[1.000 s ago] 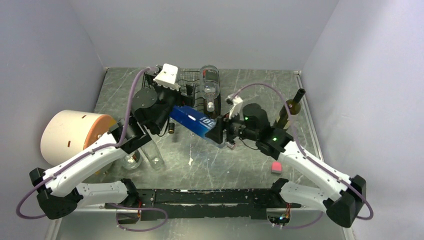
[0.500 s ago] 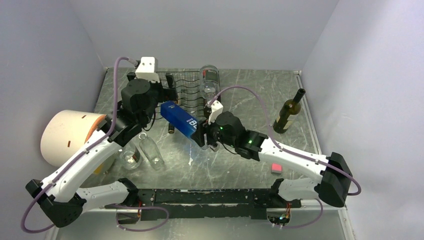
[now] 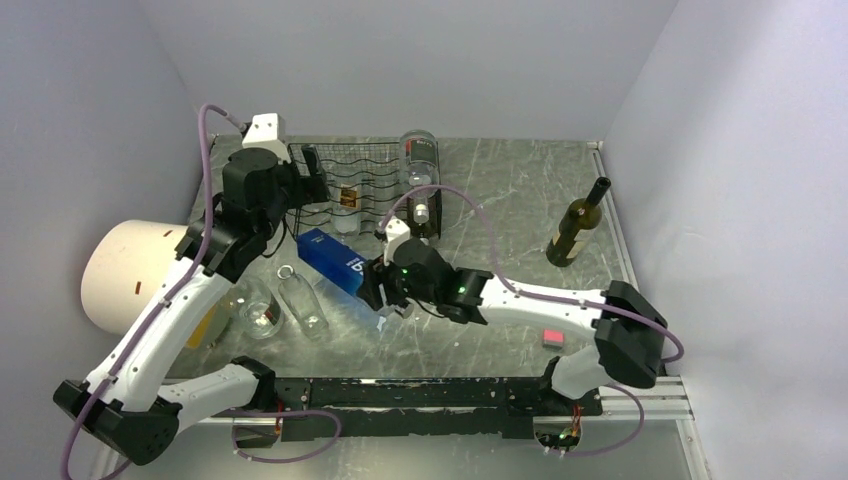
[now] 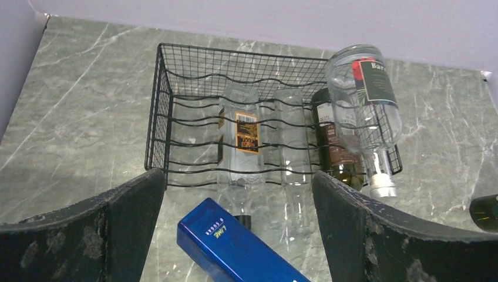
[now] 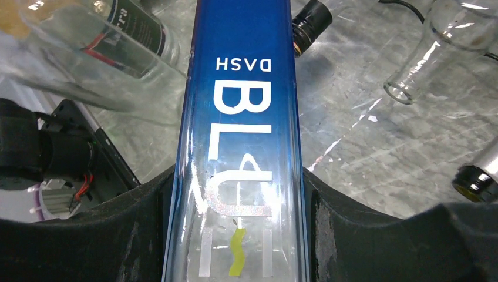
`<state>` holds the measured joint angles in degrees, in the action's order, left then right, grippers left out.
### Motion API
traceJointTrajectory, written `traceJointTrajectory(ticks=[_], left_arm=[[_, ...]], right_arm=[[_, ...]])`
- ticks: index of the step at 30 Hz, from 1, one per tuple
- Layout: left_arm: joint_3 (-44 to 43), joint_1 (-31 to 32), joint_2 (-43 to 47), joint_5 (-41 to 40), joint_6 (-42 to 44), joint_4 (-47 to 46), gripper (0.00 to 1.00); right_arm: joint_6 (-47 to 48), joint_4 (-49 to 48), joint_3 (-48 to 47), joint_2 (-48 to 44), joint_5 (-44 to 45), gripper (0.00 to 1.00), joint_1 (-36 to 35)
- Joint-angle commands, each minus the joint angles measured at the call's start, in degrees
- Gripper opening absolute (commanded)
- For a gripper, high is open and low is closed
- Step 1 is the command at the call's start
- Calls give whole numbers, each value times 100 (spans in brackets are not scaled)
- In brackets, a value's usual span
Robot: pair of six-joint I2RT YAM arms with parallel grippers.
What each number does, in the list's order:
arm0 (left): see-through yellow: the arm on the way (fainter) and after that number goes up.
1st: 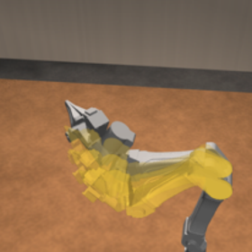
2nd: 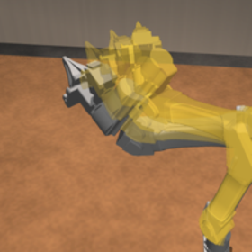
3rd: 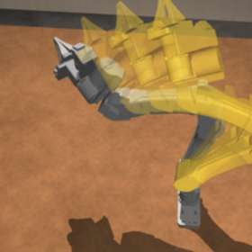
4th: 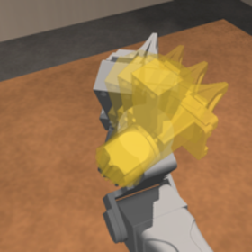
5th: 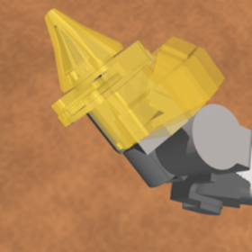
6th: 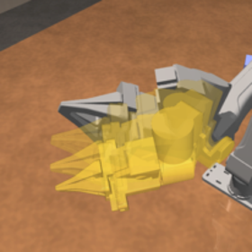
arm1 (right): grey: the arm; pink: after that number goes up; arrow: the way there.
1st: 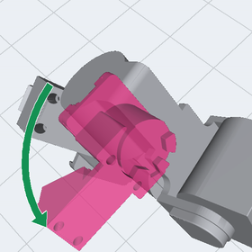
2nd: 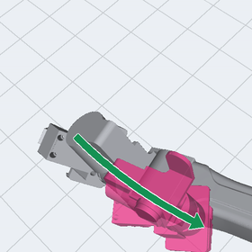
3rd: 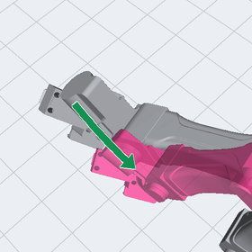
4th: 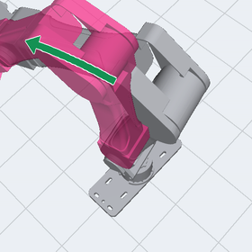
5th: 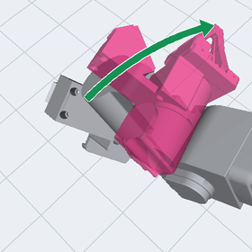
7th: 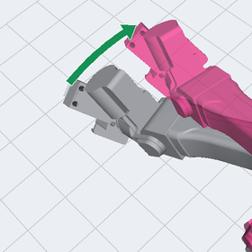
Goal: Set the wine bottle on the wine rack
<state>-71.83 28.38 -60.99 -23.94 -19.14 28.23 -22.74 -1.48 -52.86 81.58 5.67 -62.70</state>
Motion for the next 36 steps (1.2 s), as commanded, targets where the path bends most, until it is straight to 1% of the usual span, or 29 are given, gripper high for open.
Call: traceJointTrajectory(ticks=[1, 7, 10, 13, 16, 19, 22, 25, 27, 29, 33, 36], left_arm=[[-26, -346, -126, 607, -134, 209, 99], [-21, -654, -321, 894, -134, 196, 99], [4, -919, -506, 1045, -134, 185, 99], [31, -1313, -793, 1343, -421, 129, 98], [72, -1653, -1197, 1460, -602, 7, 97], [77, -1939, -1669, 1749, -727, -130, 94], [-15, -2093, -2211, 1607, -799, -100, 92], [-233, -2168, -2674, 1405, -790, 69, 94], [-332, -2199, -2909, 1420, -756, 190, 93], [-351, -2235, -3043, 1736, -721, 123, 88], [-252, -2236, -2996, 2334, -770, -89, 67], [-124, -2234, -2835, 2760, -846, -232, 57]], right_arm=[[-324, -1599, -692, 280, 649, 0, -40], [-482, -1838, -986, 905, 1129, 0, -57], [-523, -1918, -1094, 1118, 1314, 0, -56], [-578, -1968, -1116, 1250, 1410, 0, -62], [-604, -1996, -1080, 1300, 1470, 0, -56], [-637, -2026, -1013, 1302, 1493, 0, -55], [-629, -2041, -987, 1286, 1529, 0, -50], [-620, -2062, -950, 1282, 1522, 0, -58], [-618, -2083, -917, 1280, 1536, 0, -58], [-609, -2101, -889, 1259, 1553, 0, -53], [-600, -2015, -891, 1236, 1674, 0, -43], [-618, -1988, -846, 1215, 1786, 0, -45]])
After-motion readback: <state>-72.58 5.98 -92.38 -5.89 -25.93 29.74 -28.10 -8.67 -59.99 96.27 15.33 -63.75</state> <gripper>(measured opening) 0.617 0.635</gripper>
